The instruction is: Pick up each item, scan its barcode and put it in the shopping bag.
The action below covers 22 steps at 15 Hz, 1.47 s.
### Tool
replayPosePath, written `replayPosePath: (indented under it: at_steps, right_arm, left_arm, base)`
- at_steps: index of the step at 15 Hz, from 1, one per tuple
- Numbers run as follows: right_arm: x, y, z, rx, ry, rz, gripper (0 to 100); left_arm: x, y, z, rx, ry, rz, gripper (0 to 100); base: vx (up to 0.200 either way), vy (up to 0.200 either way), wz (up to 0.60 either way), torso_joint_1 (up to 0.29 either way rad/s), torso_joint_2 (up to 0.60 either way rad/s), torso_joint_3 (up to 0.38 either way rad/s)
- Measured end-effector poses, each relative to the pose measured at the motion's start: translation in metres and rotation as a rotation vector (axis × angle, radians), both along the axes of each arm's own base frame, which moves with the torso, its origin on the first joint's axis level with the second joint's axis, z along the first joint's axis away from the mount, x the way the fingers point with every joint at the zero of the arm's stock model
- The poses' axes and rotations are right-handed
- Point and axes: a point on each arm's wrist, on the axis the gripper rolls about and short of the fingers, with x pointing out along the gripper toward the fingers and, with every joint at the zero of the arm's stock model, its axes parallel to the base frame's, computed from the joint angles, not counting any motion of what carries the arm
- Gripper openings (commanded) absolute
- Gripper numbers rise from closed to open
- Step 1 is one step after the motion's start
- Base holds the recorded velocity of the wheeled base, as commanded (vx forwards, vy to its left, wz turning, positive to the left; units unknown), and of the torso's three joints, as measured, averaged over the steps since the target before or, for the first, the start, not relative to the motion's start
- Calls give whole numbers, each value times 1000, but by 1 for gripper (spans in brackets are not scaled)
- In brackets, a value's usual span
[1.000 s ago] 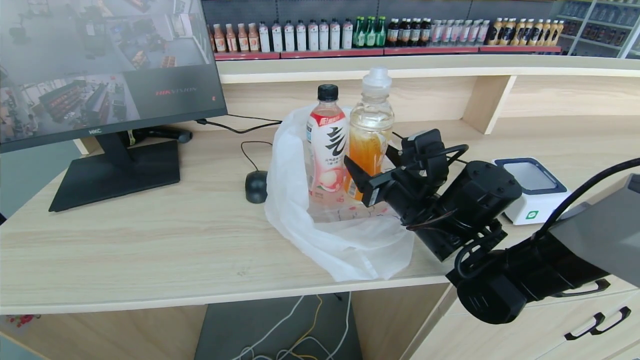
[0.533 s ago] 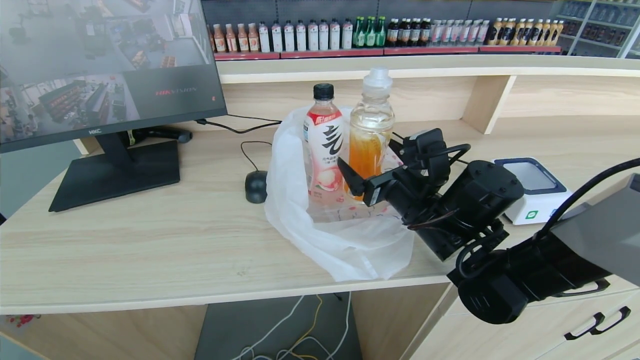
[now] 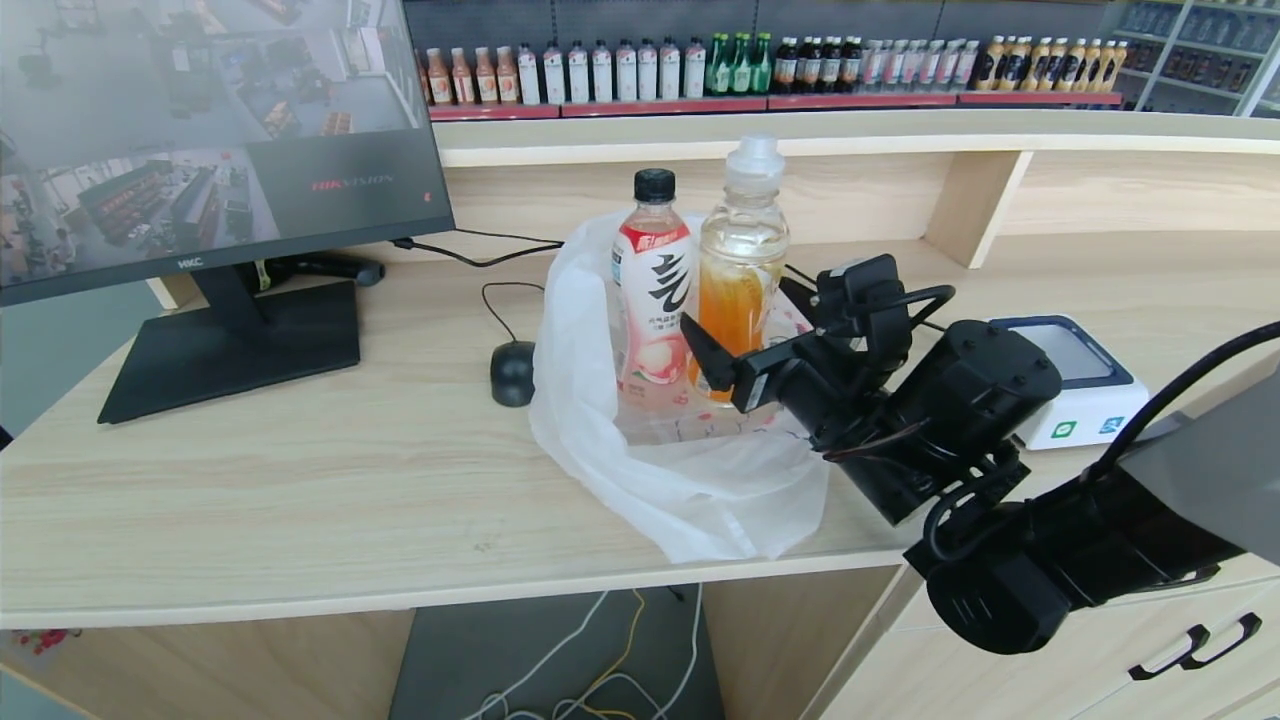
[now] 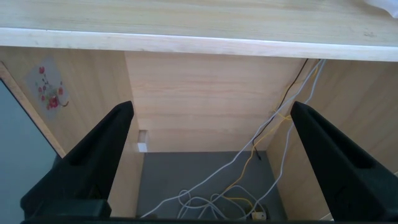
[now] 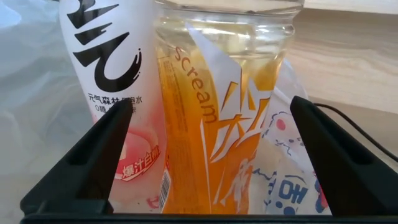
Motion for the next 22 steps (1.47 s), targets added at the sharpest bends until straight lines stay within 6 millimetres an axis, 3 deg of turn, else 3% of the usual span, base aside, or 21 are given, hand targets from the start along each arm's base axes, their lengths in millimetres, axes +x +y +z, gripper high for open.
replayPosePath:
  at_steps: [5,7,10,15,22]
  right_arm:
    - [-16,-12,9,12,5,1,100]
    - [-34,-25,23,24,-11,-1,100]
    - [-79,-62,44,45,-41,-20,100]
    - [-186,-144,9,-18,85,-85,100]
    - [-287,-201,-56,-265,481,-119,100]
  left_arm:
    - [0,0,0,0,0,0,100]
    - [0,0,0,-1,0,0,100]
    - [0,0,0,-1,0,0,100]
    - [0,0,0,0,0,0,100]
    - [0,0,0,0,0,0,100]
  base:
    - [0,0,0,0,0,0]
    - [0,0,0,0,0,0]
    - [0,0,0,0,0,0]
    - [0,0,0,0,0,0]
    - [0,0,0,0,0,0]
